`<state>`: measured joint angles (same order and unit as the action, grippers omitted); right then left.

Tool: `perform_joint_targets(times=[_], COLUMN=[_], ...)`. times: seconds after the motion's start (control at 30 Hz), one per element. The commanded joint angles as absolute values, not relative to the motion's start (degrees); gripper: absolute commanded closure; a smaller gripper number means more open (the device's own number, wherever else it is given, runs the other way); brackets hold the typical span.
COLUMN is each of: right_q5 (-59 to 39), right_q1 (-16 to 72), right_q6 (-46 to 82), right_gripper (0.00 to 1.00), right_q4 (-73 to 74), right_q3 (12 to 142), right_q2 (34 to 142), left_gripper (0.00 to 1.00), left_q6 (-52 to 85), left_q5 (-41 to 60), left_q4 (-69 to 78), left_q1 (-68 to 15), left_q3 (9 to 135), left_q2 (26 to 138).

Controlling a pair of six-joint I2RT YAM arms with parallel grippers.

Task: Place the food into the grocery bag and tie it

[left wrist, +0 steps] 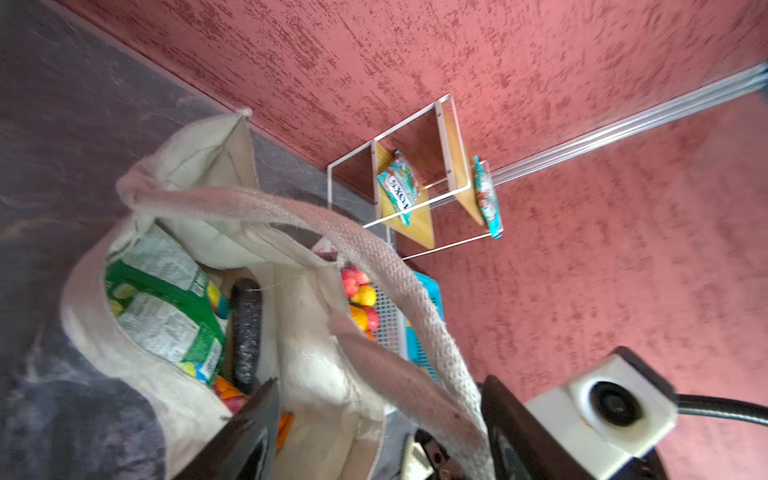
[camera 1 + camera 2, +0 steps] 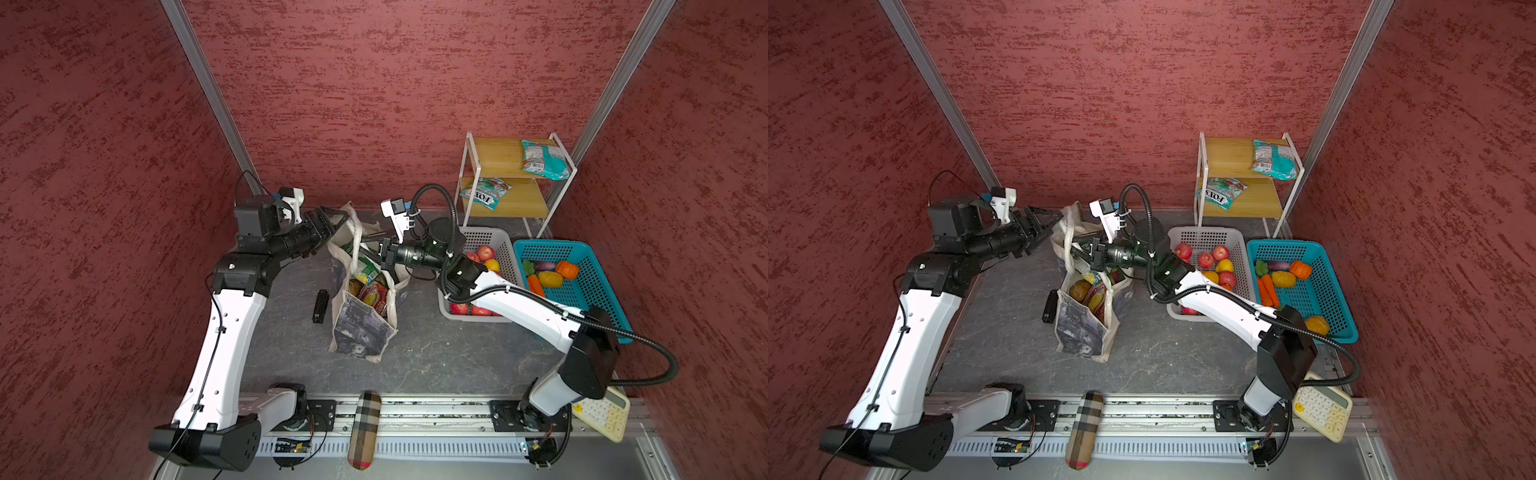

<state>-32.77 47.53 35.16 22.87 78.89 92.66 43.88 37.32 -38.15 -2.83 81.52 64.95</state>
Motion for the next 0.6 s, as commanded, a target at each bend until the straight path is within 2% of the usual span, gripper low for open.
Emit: perform_joint_targets(times=[0.0,0.23,0.57], right_q5=[-31.7,-31.6,-32.0], right_q1=[47.2,47.1,47.0], right_q6=[35.2,34.5,34.5], right_gripper=[1.00,1.00,1.00], right_q4=[29.1,29.4,30.1], right_q3=[79.0,78.0,78.0], right_q2=[88.9,89.1,90.0], left_gripper=[0.31,0.42,0.53], left_q6=[49.5,56.2,60.1], left_q5=[45.3,49.1,48.8], left_q4=[-30.7,-23.5,-18.3], left_q1=[-2.3,-3.8,-6.7], left_q3=[79.9,76.7,73.8], left_q2=[63.2,62.1,62.5])
